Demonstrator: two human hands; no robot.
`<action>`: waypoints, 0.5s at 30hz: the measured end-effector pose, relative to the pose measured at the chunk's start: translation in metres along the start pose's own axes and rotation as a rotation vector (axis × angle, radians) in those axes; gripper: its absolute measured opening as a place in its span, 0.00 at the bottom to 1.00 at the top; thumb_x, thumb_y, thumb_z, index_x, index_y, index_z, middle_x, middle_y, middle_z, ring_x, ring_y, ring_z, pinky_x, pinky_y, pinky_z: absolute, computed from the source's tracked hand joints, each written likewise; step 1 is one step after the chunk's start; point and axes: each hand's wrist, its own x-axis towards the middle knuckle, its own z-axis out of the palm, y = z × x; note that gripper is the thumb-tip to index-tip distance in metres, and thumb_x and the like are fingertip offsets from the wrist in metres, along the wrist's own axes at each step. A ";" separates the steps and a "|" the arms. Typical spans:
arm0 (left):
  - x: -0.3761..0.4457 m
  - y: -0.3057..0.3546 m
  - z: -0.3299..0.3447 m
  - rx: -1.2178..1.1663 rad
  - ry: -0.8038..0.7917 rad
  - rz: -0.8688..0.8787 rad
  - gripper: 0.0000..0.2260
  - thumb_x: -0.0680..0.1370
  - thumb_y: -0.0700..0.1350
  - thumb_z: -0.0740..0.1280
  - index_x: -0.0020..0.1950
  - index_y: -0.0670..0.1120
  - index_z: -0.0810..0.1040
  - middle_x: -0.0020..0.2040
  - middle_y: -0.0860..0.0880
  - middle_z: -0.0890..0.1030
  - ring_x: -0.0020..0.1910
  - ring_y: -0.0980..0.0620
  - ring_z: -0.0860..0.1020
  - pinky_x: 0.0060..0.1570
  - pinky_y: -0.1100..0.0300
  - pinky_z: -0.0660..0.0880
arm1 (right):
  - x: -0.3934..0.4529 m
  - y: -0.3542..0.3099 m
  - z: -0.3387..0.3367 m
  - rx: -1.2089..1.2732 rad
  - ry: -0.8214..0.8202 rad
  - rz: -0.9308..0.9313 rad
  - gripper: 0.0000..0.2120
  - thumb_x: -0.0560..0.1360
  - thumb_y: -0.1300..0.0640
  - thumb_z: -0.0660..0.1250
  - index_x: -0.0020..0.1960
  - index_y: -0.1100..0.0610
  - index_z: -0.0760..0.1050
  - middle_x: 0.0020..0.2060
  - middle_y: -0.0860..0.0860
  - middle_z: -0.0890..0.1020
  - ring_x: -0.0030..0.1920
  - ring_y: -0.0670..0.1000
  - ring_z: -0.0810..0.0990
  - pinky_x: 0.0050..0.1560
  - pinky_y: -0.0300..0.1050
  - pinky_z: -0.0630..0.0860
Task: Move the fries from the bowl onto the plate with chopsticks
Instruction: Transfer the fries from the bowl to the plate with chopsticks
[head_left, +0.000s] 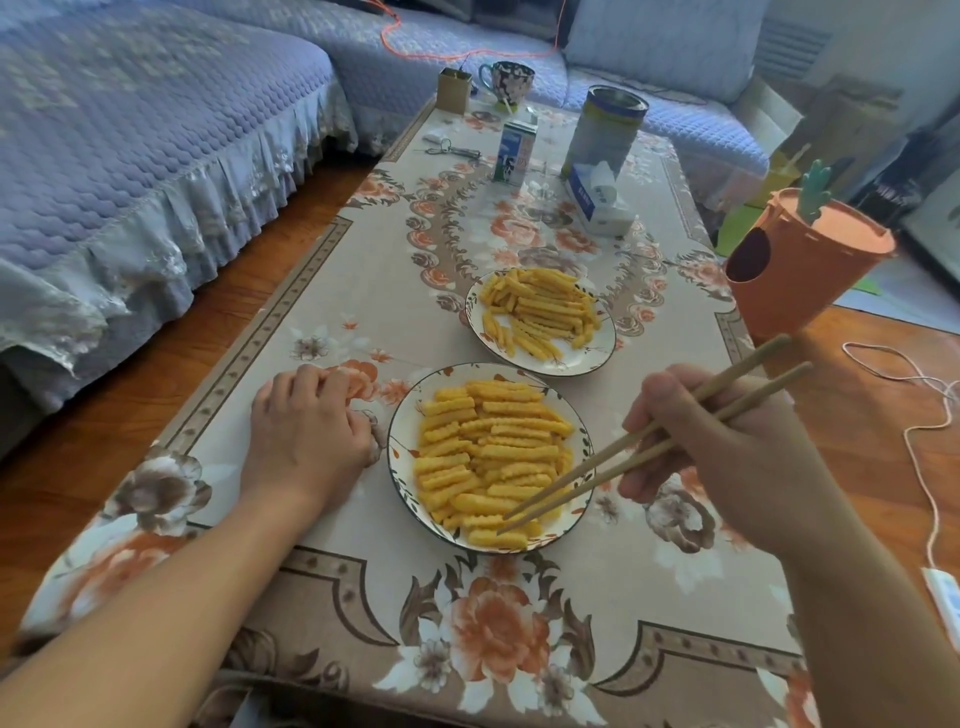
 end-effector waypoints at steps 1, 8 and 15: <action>0.000 0.000 0.000 -0.003 0.002 -0.001 0.14 0.76 0.47 0.63 0.60 0.48 0.77 0.55 0.45 0.76 0.55 0.43 0.72 0.62 0.44 0.69 | 0.000 0.000 -0.003 0.006 0.023 -0.011 0.20 0.76 0.49 0.63 0.40 0.67 0.78 0.26 0.64 0.80 0.26 0.63 0.82 0.27 0.51 0.81; -0.001 0.001 -0.002 -0.012 -0.002 -0.002 0.17 0.75 0.50 0.58 0.60 0.47 0.77 0.55 0.44 0.77 0.55 0.42 0.72 0.61 0.43 0.70 | -0.002 0.013 0.009 0.067 0.027 0.035 0.21 0.76 0.49 0.61 0.39 0.66 0.77 0.27 0.67 0.79 0.25 0.60 0.82 0.27 0.43 0.79; -0.001 0.001 -0.004 -0.010 -0.007 -0.006 0.17 0.75 0.50 0.57 0.60 0.46 0.77 0.54 0.44 0.76 0.54 0.42 0.72 0.61 0.43 0.70 | -0.003 0.022 0.004 0.114 0.041 0.012 0.19 0.76 0.50 0.62 0.37 0.64 0.78 0.28 0.66 0.80 0.27 0.62 0.83 0.28 0.44 0.80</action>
